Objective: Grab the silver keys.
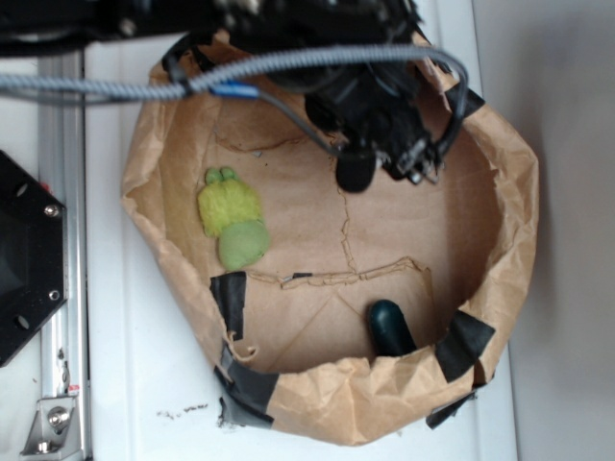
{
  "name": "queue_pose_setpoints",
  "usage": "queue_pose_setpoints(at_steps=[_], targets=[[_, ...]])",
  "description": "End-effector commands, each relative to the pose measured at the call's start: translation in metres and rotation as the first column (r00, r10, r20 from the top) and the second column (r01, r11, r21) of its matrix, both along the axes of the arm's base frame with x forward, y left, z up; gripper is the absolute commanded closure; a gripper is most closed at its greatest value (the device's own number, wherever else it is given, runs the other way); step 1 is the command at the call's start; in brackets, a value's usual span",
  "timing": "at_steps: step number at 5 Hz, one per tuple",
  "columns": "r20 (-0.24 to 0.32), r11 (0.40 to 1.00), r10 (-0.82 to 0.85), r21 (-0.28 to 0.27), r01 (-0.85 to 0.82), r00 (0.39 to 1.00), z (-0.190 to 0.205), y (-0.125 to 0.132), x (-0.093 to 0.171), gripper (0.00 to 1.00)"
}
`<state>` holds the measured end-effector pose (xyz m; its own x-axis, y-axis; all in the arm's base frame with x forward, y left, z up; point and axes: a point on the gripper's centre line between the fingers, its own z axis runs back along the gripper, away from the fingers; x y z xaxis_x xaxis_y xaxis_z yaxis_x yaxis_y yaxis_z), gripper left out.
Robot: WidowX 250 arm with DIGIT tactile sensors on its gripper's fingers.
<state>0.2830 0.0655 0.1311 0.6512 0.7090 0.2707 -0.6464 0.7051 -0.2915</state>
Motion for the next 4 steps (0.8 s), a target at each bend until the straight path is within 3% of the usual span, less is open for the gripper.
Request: queue_pose_setpoints(at_steps=[1,2,4], targets=[[0.031,0.998,-0.045,0.047,0.044,0.998,0.0065,-0.0024,-0.0018,1.00],[0.034,0.994,-0.072,0.091,0.068,0.997,0.0018,-0.0057,-0.0063,1.00],[0.051,0.994,-0.067,0.095,0.062,0.996,-0.0005,-0.0048,-0.0081,1.00]])
